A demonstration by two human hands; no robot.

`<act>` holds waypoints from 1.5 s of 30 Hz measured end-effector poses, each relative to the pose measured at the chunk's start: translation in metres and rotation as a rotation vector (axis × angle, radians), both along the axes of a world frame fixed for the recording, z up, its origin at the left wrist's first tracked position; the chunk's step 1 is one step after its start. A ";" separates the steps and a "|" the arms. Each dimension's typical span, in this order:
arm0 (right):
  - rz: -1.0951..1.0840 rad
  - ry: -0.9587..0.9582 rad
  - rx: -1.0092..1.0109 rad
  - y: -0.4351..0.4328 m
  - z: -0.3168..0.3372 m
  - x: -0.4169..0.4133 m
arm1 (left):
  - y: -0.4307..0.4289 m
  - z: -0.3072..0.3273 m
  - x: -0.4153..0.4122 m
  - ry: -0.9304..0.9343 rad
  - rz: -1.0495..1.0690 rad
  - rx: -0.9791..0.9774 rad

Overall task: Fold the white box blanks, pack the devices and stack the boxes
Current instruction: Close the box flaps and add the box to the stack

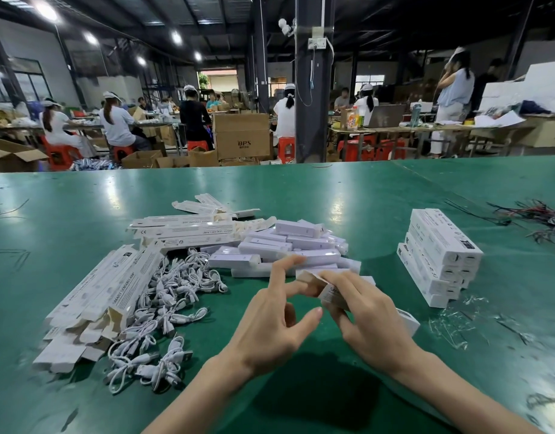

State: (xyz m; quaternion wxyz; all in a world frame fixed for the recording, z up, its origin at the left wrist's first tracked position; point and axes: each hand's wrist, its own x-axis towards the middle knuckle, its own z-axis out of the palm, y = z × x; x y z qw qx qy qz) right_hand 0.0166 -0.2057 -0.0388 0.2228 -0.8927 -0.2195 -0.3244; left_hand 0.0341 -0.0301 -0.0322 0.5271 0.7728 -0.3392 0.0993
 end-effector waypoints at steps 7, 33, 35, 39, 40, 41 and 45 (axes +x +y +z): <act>0.122 -0.016 0.181 0.001 0.010 -0.003 | -0.003 0.007 0.000 0.024 0.095 -0.407; 0.253 0.040 0.133 0.001 0.007 -0.006 | -0.016 0.002 0.001 1.133 -0.616 -0.825; 0.245 0.027 0.158 0.002 0.010 -0.006 | -0.017 0.004 0.000 1.127 -0.614 -0.856; 0.326 0.119 0.177 -0.001 0.014 -0.013 | -0.019 0.003 -0.002 1.007 -0.517 -0.793; 0.344 0.171 0.206 -0.002 0.015 -0.013 | -0.018 0.004 -0.002 1.018 -0.490 -0.800; 0.348 0.220 0.247 -0.003 0.015 -0.013 | -0.018 0.004 -0.001 1.038 -0.470 -0.819; 0.361 0.324 0.444 -0.004 0.017 -0.007 | -0.015 0.004 0.001 1.121 -0.485 -0.858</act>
